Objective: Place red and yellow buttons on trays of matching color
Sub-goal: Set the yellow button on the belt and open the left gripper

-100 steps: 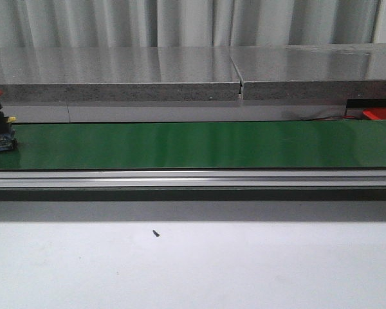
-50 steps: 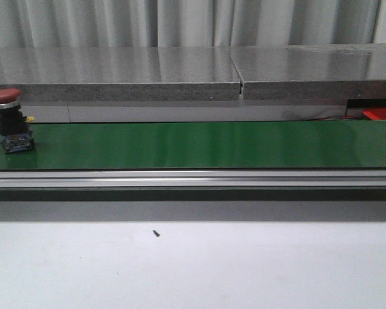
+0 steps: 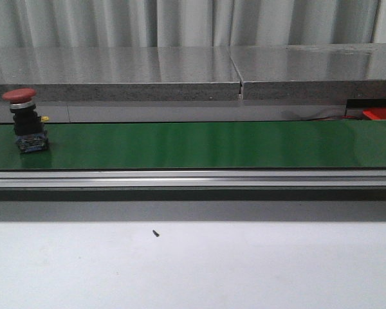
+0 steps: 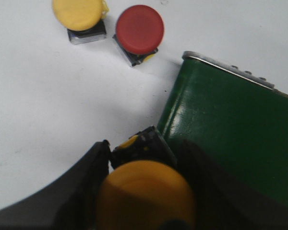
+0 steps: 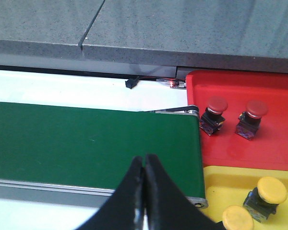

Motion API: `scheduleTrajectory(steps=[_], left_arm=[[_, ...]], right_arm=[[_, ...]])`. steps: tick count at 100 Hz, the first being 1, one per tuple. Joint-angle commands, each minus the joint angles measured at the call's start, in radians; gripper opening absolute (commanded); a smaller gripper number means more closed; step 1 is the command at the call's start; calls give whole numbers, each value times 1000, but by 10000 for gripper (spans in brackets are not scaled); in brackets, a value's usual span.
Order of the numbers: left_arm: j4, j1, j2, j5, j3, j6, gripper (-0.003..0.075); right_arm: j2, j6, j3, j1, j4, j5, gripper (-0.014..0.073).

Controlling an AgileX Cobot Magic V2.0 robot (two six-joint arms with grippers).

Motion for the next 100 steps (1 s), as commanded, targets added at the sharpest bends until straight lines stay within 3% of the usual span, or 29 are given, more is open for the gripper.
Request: scheduleTrajectory(steps=[1, 45, 52, 69, 100], left_arm=[[-12, -29, -58, -22, -30, 2, 181], [-12, -112, 22, 9, -30, 2, 191], [-23, -115, 22, 9, -30, 2, 262], [-65, -115, 20, 12, -32, 2, 548], [-140, -130, -64, 4, -32, 83, 565]], right_arm=[[0, -8, -23, 2, 16, -65, -59], [0, -8, -23, 2, 16, -65, -59], [0, -8, -23, 2, 16, -65, -59], [0, -8, -23, 2, 16, -64, -59], [0, -8, -23, 2, 16, -65, -59]])
